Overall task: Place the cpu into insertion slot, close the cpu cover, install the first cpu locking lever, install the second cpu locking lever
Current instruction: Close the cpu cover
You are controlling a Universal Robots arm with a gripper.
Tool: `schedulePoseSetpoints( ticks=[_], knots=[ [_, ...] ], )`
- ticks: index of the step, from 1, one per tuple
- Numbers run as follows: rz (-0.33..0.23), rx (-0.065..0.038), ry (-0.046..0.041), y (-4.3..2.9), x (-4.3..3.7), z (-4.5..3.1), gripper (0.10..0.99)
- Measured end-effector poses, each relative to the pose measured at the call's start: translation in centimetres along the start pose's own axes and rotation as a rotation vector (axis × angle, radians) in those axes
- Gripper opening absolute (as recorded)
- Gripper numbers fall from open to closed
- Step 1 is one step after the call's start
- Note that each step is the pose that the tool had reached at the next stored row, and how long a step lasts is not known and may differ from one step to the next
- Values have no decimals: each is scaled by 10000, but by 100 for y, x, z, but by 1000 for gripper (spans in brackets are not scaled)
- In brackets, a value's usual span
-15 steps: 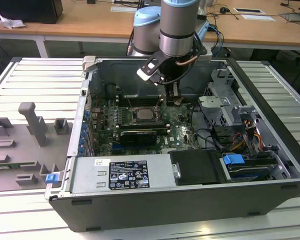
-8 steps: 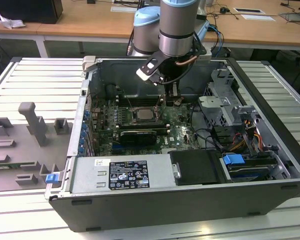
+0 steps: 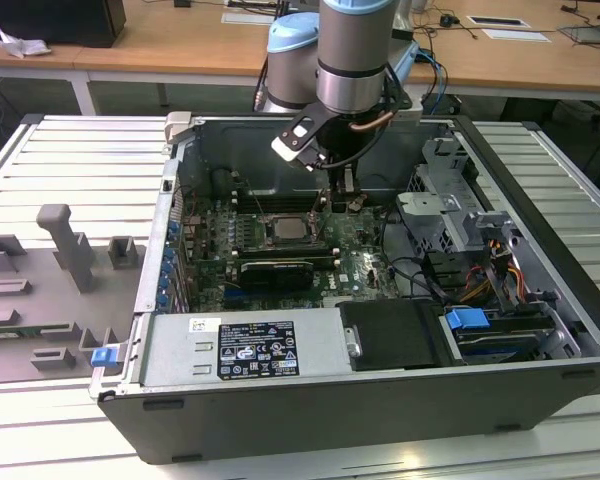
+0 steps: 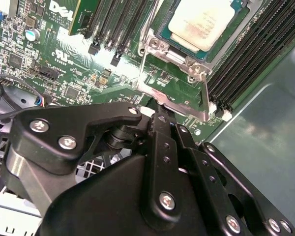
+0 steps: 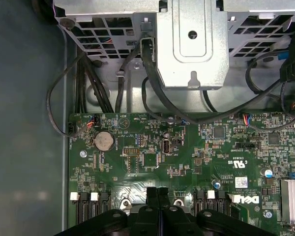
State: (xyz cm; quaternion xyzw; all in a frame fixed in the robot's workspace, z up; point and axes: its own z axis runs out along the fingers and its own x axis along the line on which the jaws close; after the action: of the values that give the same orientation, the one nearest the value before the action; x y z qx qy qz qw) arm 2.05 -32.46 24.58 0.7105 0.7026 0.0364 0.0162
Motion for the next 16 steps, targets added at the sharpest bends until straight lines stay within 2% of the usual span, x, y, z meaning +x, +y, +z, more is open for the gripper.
schedulePoseSetpoints(
  ticks=[7,12,16],
  knots=[
    [-1,0,1,-17,0,-2,106],
    [0,0,3,-33,1,-35,106],
    [0,0,9,-154,-1,-46,106]
  ],
)
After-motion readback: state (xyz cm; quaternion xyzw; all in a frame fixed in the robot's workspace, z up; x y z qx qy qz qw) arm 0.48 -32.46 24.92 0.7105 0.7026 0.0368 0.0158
